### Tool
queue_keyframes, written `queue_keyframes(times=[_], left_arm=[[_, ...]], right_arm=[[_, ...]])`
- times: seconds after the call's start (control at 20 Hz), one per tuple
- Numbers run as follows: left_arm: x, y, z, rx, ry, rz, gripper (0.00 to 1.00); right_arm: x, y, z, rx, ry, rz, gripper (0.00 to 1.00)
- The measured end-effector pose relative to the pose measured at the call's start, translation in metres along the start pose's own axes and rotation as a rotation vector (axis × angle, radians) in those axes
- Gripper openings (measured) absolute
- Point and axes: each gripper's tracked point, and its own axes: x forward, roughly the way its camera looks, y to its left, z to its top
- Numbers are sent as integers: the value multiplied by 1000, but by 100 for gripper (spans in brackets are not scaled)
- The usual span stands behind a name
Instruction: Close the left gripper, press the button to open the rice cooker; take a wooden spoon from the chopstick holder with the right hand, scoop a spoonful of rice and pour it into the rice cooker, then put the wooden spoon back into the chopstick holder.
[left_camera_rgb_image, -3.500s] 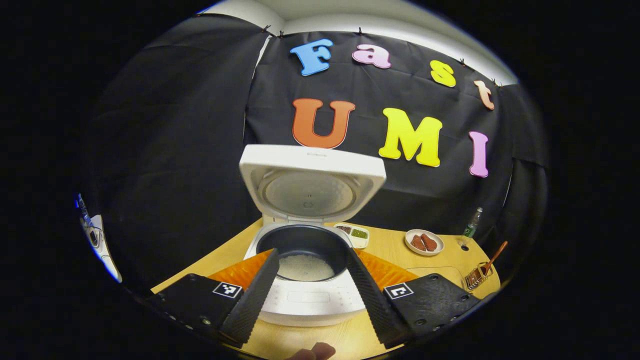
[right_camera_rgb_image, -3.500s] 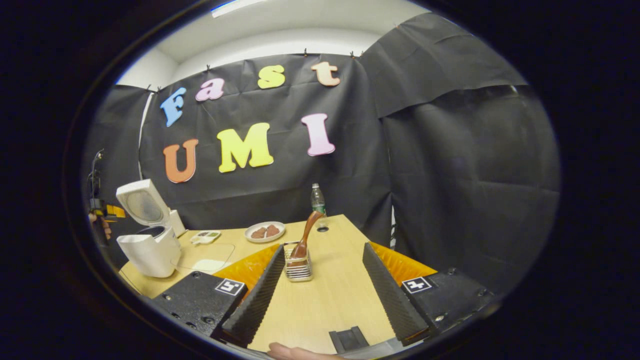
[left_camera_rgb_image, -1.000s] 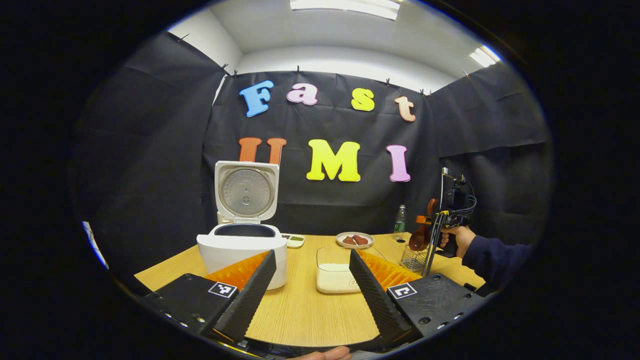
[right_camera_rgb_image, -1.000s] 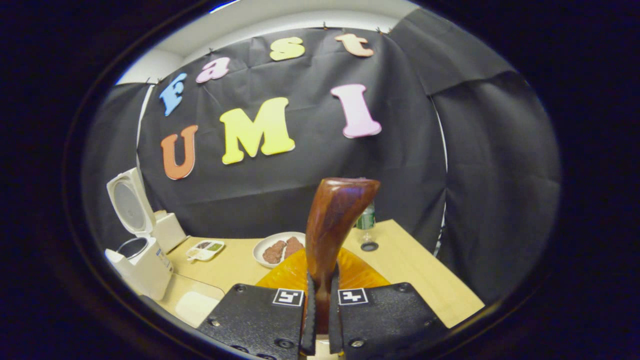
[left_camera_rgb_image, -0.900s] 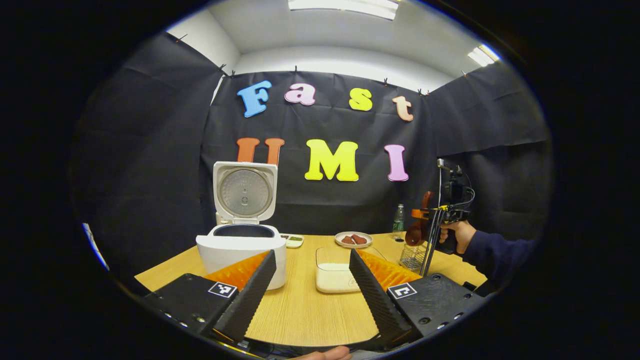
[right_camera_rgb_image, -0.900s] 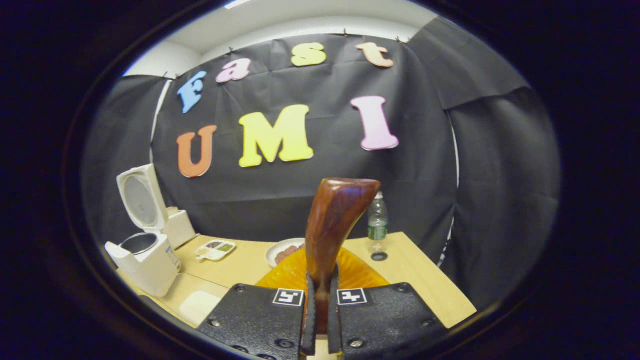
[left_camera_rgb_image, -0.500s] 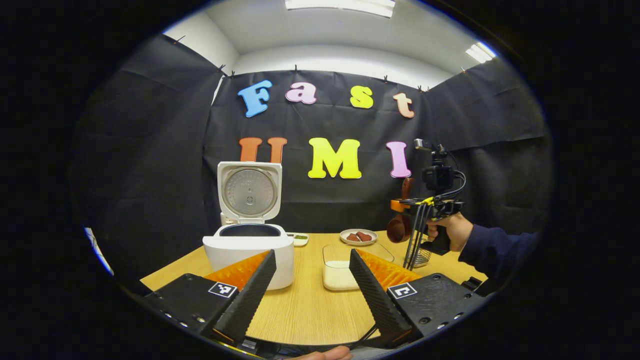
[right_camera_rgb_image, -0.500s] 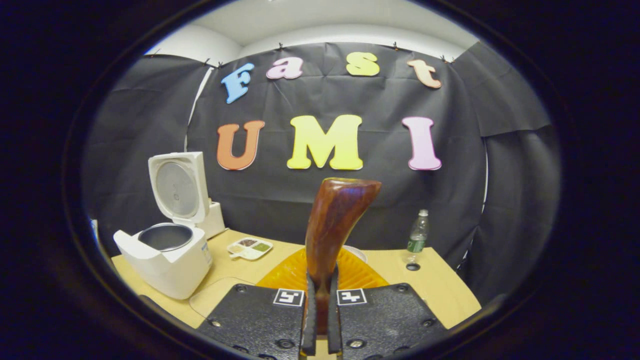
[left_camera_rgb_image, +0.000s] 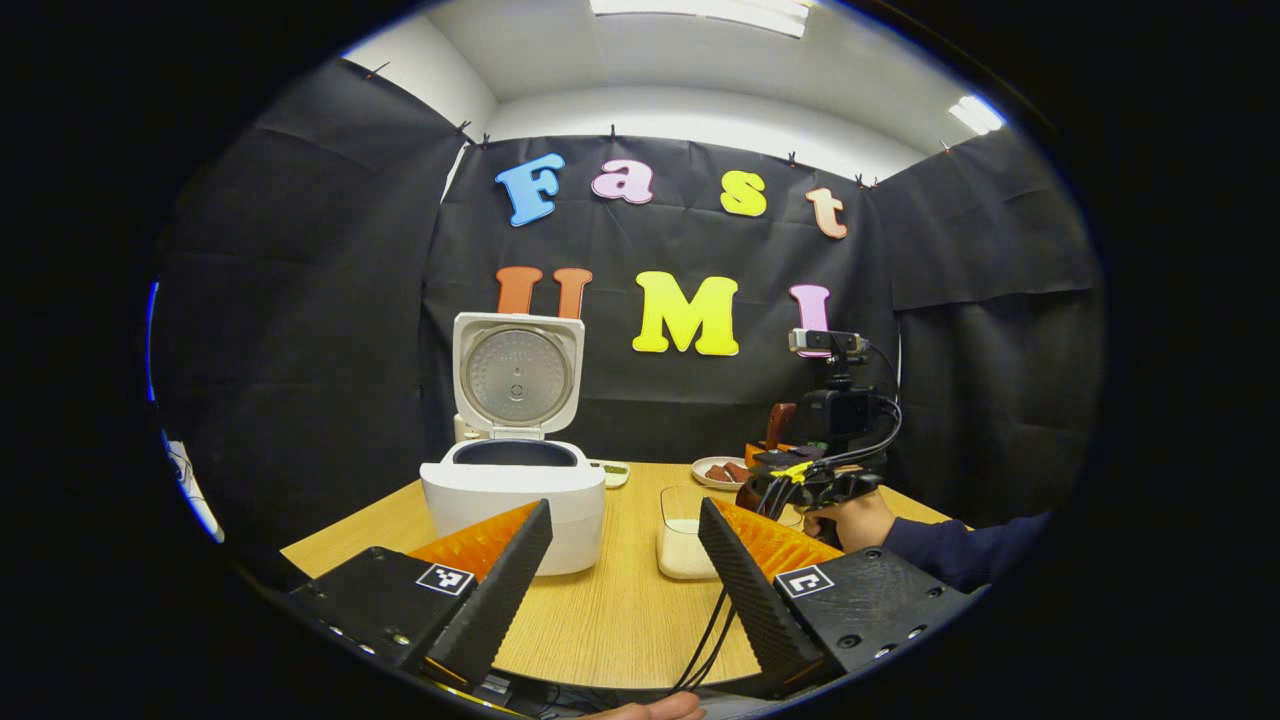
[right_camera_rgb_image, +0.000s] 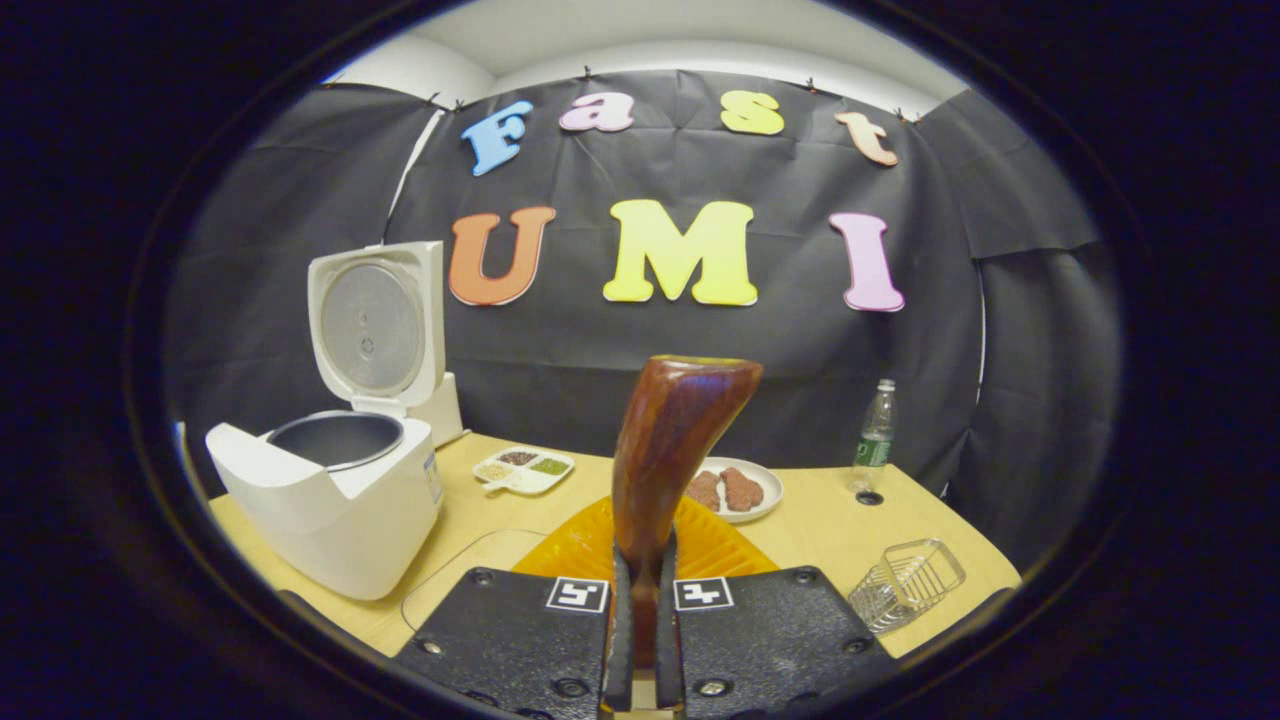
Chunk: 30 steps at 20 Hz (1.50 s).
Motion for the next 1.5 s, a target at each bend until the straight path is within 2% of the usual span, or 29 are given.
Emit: queue_keyframes(times=[0.25, 0.45, 0.5, 0.6, 0.65, 0.8, 1.05, 1.15, 1.3, 1.5], left_arm=[[2, 0, -1, 35, 1, 10, 94], [2, 0, -2, 17, 2, 6, 94], [2, -1, -4, 11, 4, 4, 94], [5, 2, -6, 6, 9, 8, 94], [7, 3, -8, 3, 15, 12, 94], [5, 7, -10, 1, 25, 15, 94], [7, 13, -10, -26, 19, 20, 94], [6, 18, -10, -29, 19, 28, 94], [9, 21, -13, -29, 24, 40, 94], [13, 26, -18, -25, 35, 55, 94]], right_arm=[[4, -9, -22, -116, -7, -106, 11], [13, -10, -46, -87, 67, -122, 11], [13, -2, -48, -46, 84, -96, 11], [13, 20, -61, 113, 149, -26, 11], [12, 22, -66, 171, 173, -20, 11], [12, 31, -66, 255, 207, 19, 11], [20, 45, -72, 328, 268, 117, 11], [21, 50, -73, 431, 313, 158, 11], [23, 59, -69, 650, 356, 223, 11], [21, 42, -46, 674, 289, 220, 11]])
